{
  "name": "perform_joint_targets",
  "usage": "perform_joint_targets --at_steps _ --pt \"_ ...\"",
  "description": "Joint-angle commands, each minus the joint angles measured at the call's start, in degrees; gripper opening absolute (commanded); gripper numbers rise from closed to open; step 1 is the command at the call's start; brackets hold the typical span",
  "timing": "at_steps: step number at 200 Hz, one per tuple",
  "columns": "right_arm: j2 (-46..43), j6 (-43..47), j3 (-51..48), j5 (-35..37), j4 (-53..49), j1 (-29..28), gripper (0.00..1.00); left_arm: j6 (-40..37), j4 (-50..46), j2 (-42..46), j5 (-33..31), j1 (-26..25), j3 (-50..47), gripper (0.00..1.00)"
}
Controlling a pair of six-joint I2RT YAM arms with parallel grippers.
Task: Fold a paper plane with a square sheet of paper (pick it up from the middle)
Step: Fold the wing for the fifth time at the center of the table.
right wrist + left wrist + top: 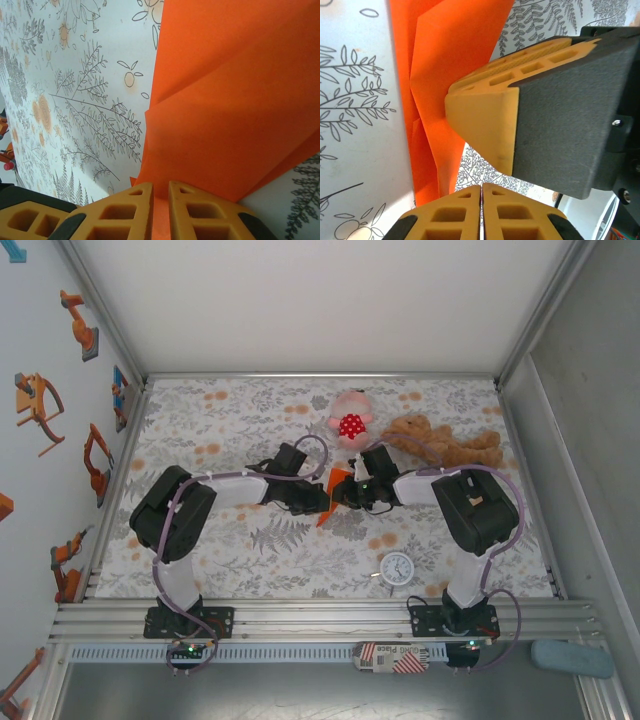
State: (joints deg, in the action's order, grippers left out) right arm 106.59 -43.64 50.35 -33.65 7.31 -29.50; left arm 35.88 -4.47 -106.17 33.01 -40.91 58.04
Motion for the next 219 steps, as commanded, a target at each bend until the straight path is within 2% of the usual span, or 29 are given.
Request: perform_joint_targets --at_steps 1,92,149,219 --pt "-0.45 0.86 0.89 0.91 -1.89 -0.3 0.16 0.58 -1.77 -0.75 0.47 -0.28 0.71 0.1" --pt "-1.97 0.84 1.16 -1.81 -0.03 -0.28 0.17 1.3 -1.6 -1.86 0.21 -0.8 -0.27 0.08" --pt "-2.27 1.01 1.24 -1.16 -0.14 -0.3 0.12 1.48 -1.29 -2.4 -0.23 -0.93 -0.91 0.07" --pt "-0.89 1.01 2.11 -0.45 -1.13 -0.3 0.12 1.79 -0.75 -3.1 -0.5 -1.03 -1.61 0.07"
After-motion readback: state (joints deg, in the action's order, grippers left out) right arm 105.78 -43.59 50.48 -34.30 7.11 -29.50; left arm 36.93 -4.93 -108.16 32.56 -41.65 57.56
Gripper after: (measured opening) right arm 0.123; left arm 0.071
